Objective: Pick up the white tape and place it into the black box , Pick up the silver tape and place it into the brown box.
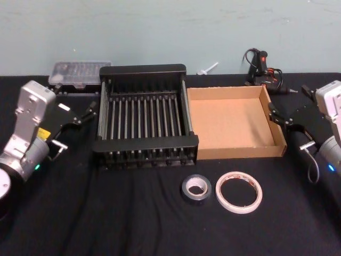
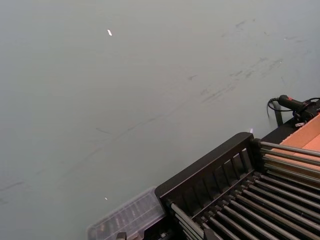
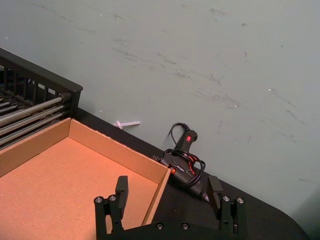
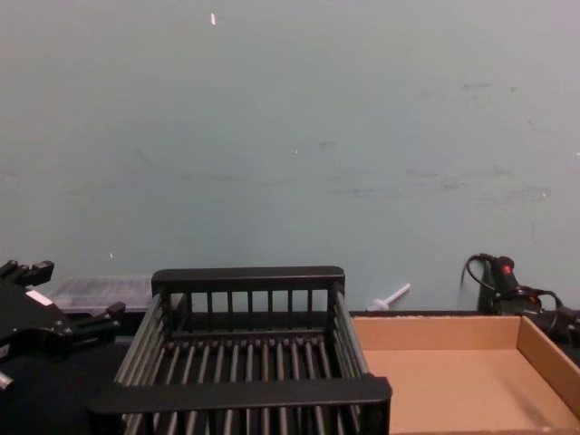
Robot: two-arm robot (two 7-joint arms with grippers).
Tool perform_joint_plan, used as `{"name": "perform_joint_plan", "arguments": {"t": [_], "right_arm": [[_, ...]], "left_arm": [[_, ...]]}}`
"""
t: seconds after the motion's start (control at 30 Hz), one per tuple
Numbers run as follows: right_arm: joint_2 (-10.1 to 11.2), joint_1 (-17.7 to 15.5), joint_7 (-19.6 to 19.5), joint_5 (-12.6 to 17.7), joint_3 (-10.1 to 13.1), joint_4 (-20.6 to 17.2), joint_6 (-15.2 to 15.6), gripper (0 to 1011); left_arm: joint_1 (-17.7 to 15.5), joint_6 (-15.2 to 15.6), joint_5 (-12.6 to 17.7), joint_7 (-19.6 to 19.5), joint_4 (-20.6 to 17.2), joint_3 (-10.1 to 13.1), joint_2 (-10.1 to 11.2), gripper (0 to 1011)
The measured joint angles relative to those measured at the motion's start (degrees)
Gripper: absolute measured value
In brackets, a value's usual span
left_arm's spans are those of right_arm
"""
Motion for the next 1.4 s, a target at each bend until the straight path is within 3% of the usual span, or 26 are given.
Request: {"name": "perform_joint_plan", "arguments": {"t": [1.4], "right_arm": [[0.0,0.0,0.0,0.0,0.0,0.0,0.0,1002]], "left_arm": [[0.0,0.0,0.0,0.0,0.0,0.0,0.0,1001]]}}
